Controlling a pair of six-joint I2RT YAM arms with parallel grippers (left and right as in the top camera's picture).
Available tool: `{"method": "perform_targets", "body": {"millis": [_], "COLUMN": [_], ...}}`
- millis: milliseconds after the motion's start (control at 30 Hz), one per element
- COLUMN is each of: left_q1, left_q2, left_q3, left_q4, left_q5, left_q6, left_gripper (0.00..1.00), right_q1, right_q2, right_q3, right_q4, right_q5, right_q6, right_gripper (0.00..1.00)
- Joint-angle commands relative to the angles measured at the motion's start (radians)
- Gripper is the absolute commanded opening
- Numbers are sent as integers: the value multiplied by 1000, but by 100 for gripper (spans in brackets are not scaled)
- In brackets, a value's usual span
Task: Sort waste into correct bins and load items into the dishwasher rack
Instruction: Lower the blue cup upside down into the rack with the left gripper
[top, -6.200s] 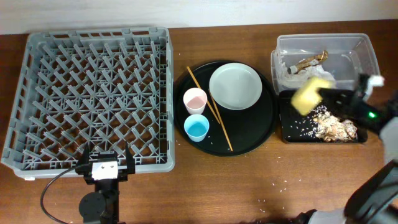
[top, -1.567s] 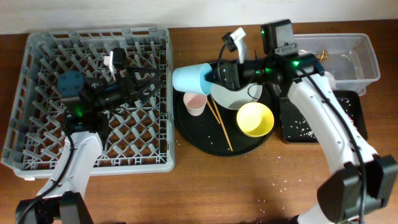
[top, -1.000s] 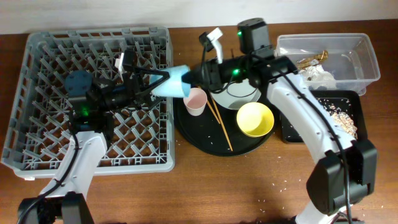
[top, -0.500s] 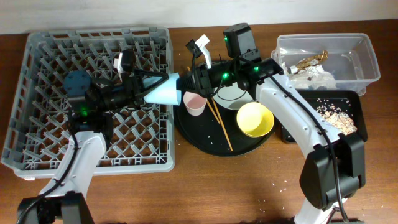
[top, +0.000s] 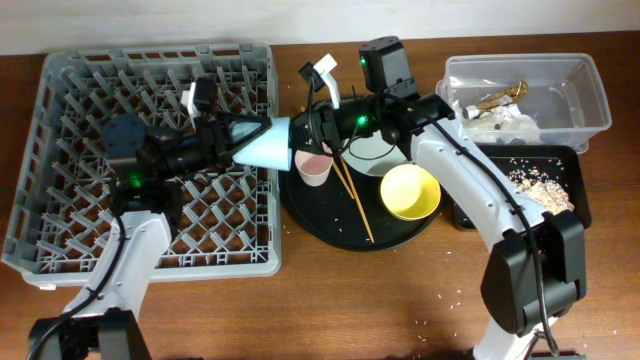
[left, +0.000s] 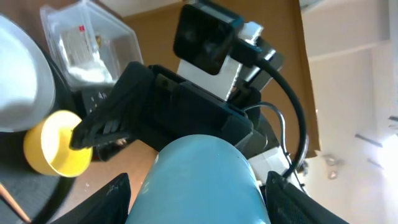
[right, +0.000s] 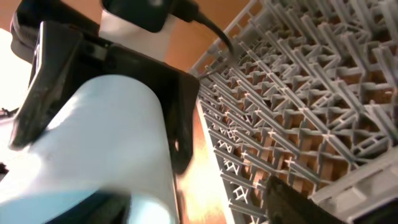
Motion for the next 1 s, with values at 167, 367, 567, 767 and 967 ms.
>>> {"method": "perform_targets", "body": {"millis": [167, 367, 567, 767, 967], "left_q1": [147, 163, 134, 19, -191], "left_q2": [-4, -4, -4, -4, -4], "left_q3": [13, 14, 106, 443, 663], "left_q4": [10, -34, -534, -1160, -1682], "left_q5": [-83, -178, -557, -842, -1400], "left_q6": [241, 342, 626, 942, 1020], "left_gripper": [44, 44, 44, 44, 44], "right_q1": [-164, -208, -207, -207, -207], "right_q2": [18, 18, 18, 18, 18], "right_q3": [3, 3, 3, 3, 3], "right_q4": [-44, -159, -242, -245, -272], "right_q5": [71, 277, 418, 450, 509], "right_q6": [13, 12, 11, 11, 12], "right_gripper": [98, 98, 99, 98, 99]}}
